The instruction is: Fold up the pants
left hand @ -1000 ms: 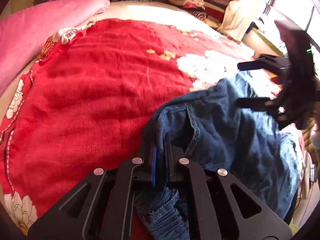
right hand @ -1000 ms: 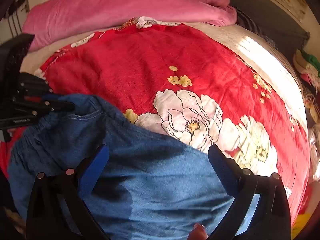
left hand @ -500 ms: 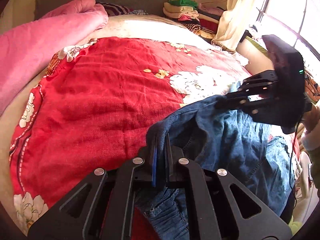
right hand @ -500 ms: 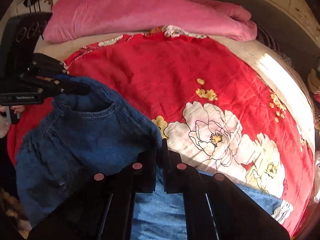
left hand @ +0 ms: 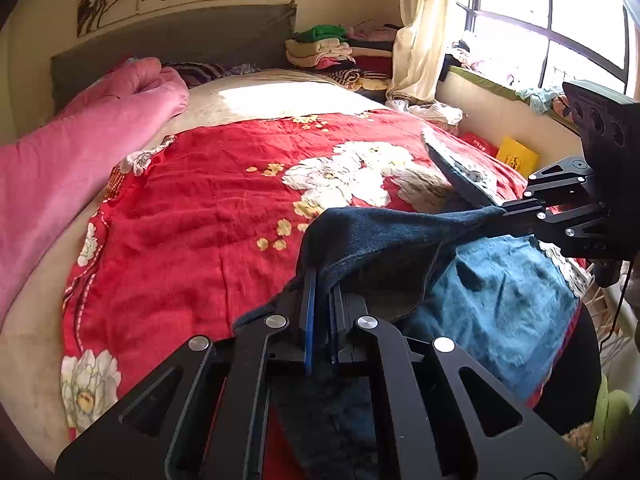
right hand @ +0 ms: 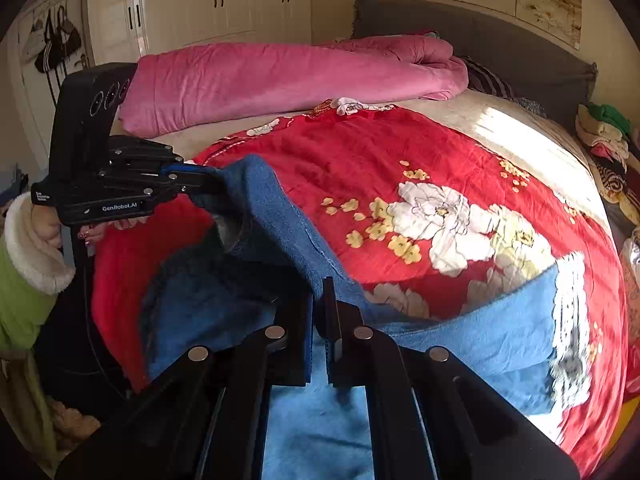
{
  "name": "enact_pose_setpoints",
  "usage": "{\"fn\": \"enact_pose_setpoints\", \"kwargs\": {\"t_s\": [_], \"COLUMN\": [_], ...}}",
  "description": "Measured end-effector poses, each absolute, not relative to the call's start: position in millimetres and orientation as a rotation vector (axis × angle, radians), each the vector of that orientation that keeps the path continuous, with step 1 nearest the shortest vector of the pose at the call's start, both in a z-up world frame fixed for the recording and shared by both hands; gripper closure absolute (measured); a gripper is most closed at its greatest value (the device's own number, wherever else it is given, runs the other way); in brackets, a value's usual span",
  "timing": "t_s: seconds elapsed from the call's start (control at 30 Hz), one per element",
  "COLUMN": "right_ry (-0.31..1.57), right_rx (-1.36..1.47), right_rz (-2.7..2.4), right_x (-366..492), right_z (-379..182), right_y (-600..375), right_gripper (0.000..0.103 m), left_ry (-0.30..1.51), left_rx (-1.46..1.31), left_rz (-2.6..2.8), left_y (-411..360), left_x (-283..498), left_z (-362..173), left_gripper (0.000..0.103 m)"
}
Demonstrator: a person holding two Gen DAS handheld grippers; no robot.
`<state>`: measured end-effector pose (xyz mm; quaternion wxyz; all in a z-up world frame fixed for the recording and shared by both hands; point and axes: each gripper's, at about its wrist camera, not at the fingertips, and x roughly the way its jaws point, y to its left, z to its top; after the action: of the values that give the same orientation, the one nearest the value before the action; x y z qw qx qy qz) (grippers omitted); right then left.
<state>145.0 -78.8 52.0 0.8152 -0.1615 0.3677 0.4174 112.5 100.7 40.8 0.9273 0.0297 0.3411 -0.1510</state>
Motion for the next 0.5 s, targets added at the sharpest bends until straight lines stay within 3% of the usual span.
{"fn": "enact_pose_setpoints", "kwargs": {"t_s": [0.23, 0.5], "right_ry": [0.847, 0.891], "right_rx": [-0.276, -0.199], "right_rz": [0.899, 0.89], "right_x": [80, 38], "right_z": [20, -17], "right_y": [-95, -94], "right_gripper": [0.099, 0.099], "left_ry": [0.718, 0.824], "left_rx": [0.063, 0.056], "left_rz": [-0.311, -0.256], "left_y": [85, 80], "left_x": [44, 19], "left_z": [19, -12], "left_gripper": [0.102, 0.102]}}
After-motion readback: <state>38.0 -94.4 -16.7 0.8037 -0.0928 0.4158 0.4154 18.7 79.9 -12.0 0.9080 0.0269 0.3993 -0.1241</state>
